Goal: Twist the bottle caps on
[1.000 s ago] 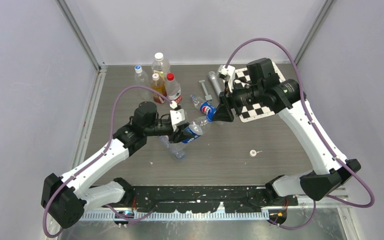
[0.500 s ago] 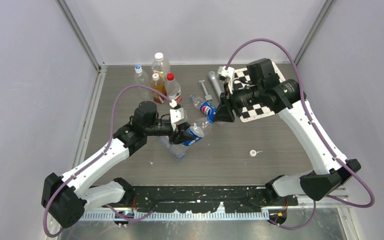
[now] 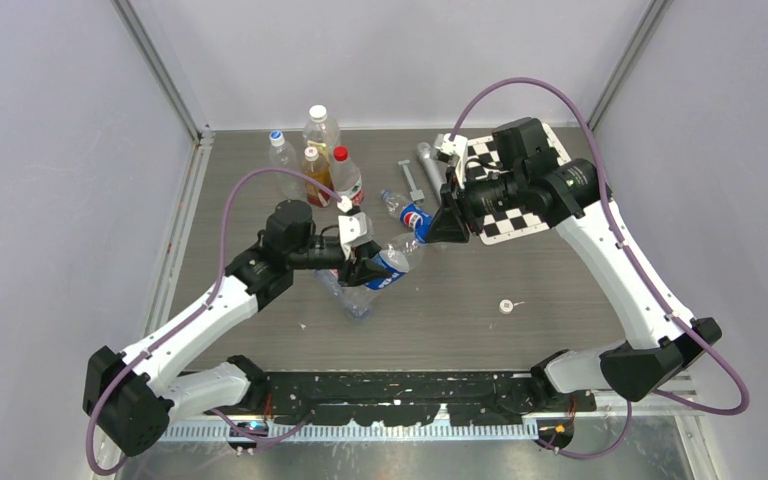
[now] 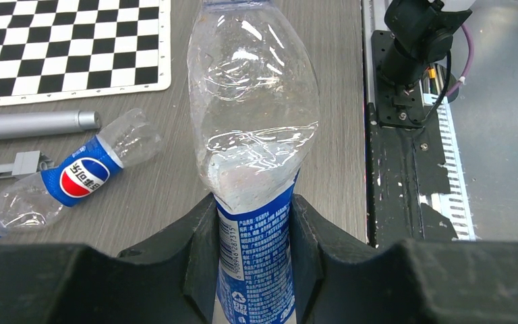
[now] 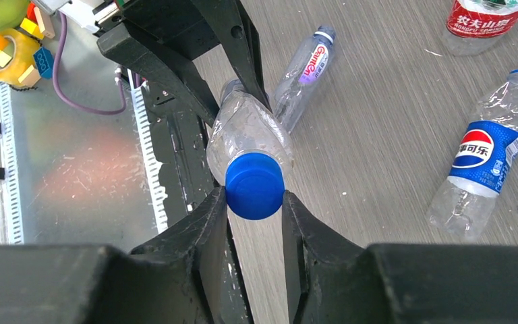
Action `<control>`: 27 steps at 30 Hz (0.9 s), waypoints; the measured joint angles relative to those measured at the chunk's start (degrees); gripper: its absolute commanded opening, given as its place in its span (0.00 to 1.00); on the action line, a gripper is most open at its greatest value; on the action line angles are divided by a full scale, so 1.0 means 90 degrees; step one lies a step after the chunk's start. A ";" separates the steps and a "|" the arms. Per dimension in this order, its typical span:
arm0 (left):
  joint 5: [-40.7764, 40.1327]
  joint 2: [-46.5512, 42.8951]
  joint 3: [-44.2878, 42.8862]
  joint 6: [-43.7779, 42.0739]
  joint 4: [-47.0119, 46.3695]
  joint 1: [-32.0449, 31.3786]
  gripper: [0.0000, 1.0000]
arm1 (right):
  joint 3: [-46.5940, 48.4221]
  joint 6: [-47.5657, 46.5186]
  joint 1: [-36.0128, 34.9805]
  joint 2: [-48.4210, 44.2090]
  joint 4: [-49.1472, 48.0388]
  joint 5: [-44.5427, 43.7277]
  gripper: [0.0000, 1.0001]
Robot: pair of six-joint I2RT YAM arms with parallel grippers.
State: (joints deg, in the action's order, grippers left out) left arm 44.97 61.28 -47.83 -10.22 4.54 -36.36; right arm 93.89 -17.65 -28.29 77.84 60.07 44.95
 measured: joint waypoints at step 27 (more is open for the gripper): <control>-0.5872 0.0682 0.0607 -0.2820 -0.1059 -0.2062 0.00 | -0.1375 0.6103 0.0051 0.0270 -0.1460 -0.2497 0.01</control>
State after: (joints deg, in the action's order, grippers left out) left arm -7.88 67.42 -42.37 -35.59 -4.99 -54.92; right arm 81.52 37.28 -27.83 80.27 46.94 22.48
